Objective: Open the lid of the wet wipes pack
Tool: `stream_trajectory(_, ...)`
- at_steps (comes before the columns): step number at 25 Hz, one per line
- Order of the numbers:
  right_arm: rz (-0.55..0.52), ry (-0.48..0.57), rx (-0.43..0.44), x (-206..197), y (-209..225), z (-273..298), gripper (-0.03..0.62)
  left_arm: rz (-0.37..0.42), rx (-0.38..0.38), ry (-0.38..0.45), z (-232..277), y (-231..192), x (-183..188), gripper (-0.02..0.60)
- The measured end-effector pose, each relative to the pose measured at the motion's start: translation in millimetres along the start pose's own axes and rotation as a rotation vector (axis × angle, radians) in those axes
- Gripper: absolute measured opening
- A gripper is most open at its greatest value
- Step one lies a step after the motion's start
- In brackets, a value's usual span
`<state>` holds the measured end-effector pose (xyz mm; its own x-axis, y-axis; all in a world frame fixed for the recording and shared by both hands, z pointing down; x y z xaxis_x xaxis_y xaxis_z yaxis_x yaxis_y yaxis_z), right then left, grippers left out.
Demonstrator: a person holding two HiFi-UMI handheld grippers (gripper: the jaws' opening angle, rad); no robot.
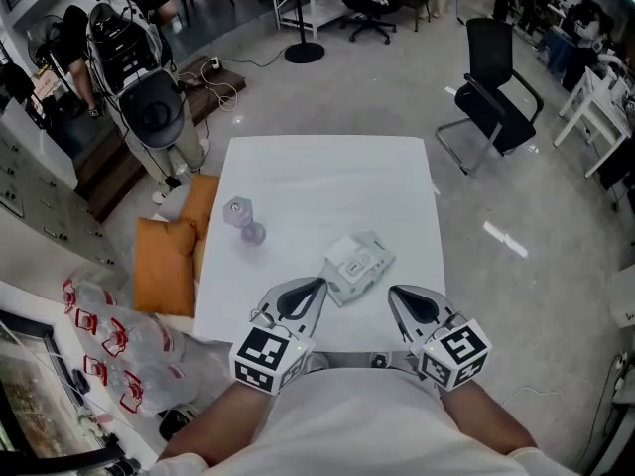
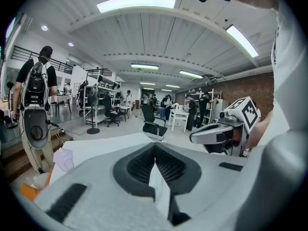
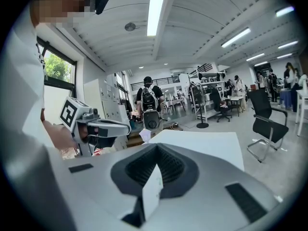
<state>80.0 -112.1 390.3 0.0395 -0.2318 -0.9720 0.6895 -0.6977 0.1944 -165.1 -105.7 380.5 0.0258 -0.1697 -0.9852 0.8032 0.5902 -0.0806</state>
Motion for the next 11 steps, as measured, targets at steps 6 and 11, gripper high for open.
stream_trajectory(6, -0.005, -0.008, 0.008, 1.5, 1.9, 0.8, 0.005, 0.001, -0.002, -0.003, 3.2, 1.6, 0.7, 0.006)
stream_trajectory(11, -0.007, -0.009, 0.015, 1.8, 4.4, 2.6, 0.005, 0.008, 0.003, -0.005, 4.6, 0.6, 1.0, 0.005)
Point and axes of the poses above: the fingertips, and each gripper's own axes: z forward along the fingers, y to its right, x out of its top, the point moved 10 cm from there along -z, backward along the fingers, and after that the axes turned 10 degrees about y, right-handed, at the moved point
